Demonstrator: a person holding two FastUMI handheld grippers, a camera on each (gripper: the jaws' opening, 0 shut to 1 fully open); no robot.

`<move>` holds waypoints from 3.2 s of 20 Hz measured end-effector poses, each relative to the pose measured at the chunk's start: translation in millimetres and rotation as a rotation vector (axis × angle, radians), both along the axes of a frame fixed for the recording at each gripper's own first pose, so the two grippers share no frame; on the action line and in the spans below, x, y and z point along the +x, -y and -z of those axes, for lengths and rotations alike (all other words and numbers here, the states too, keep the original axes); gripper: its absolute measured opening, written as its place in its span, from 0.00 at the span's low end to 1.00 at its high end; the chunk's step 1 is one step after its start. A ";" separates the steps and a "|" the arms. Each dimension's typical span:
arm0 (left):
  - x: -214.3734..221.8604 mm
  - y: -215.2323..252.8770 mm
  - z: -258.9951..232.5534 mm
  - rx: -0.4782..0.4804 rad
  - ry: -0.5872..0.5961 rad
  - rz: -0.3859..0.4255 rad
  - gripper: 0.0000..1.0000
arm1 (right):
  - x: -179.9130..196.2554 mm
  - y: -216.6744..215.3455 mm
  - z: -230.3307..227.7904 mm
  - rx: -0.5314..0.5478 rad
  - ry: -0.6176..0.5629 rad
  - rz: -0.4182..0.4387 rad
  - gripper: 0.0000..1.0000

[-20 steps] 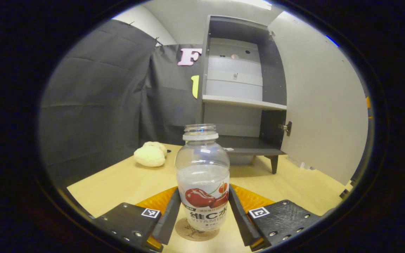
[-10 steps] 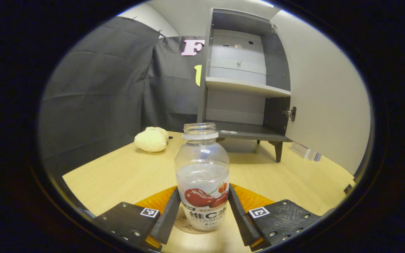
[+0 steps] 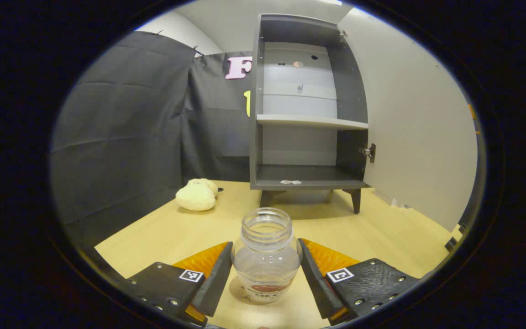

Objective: Open the cabinet door with the right hand, grasp the bottle in the cabinet with the left hand and place it on the coaster, then close the cabinet door with the right hand.

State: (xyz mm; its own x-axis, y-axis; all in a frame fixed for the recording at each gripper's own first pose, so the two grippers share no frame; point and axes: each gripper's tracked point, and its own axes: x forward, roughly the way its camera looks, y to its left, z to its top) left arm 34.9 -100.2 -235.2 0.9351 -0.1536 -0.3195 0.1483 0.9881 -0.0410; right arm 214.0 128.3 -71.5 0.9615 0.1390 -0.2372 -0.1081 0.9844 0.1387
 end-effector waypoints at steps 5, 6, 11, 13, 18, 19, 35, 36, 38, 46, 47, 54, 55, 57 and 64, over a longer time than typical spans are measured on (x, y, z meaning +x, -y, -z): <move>2.5 2.9 -54.6 -0.005 0.056 -0.010 0.82 | 5.4 0.7 -12.9 0.017 0.034 -0.013 0.95; 3.0 2.4 -66.7 -0.009 0.065 -0.017 0.82 | 7.4 1.5 -17.4 0.020 0.040 -0.013 0.95; -9.1 -11.8 -129.9 -0.012 0.106 -0.067 0.82 | 15.7 9.4 -59.4 0.024 0.087 0.008 0.95; -16.7 -21.4 -143.7 0.006 0.104 -0.078 0.85 | 16.5 9.3 -83.0 0.018 0.121 0.029 0.91; -9.6 -60.3 -159.7 -0.047 0.097 -0.091 0.82 | 14.0 -24.0 -121.4 0.005 0.192 0.023 0.90; -8.3 -74.4 -161.0 -0.058 0.101 -0.103 0.86 | 10.8 -36.3 -122.7 -0.004 0.188 0.011 0.95; 21.3 -195.3 -148.4 -0.061 0.108 -0.102 0.86 | -2.1 -159.2 -121.3 -0.051 0.204 -0.020 0.92; 21.9 -201.0 -147.1 -0.059 0.107 -0.103 0.86 | -1.2 -167.0 -121.3 -0.050 0.204 -0.027 0.92; 21.9 -209.7 -145.7 -0.063 0.106 -0.103 0.86 | 0.0 -181.2 -120.6 -0.049 0.206 -0.036 0.92; 19.0 -251.7 -137.9 -0.050 0.101 -0.140 0.86 | 18.9 -234.9 -117.8 -0.043 0.217 -0.099 0.92; 18.5 -257.9 -136.7 -0.046 0.099 -0.149 0.86 | 21.6 -241.7 -117.5 -0.039 0.218 -0.109 0.92; 8.4 -301.2 -135.7 -0.019 0.090 -0.206 0.85 | 48.8 -297.9 -109.3 -0.002 0.212 -0.191 0.93; 7.2 -304.9 -136.0 -0.018 0.087 -0.213 0.82 | 52.2 -305.6 -109.8 -0.003 0.216 -0.199 0.93; 2.1 -313.6 -138.6 -0.017 0.087 -0.221 0.82 | 58.4 -314.4 -110.7 -0.006 0.230 -0.198 0.94; 2.5 -316.3 -146.1 0.003 0.117 -0.215 0.82 | 56.3 -317.9 -110.5 -0.022 0.235 -0.177 0.94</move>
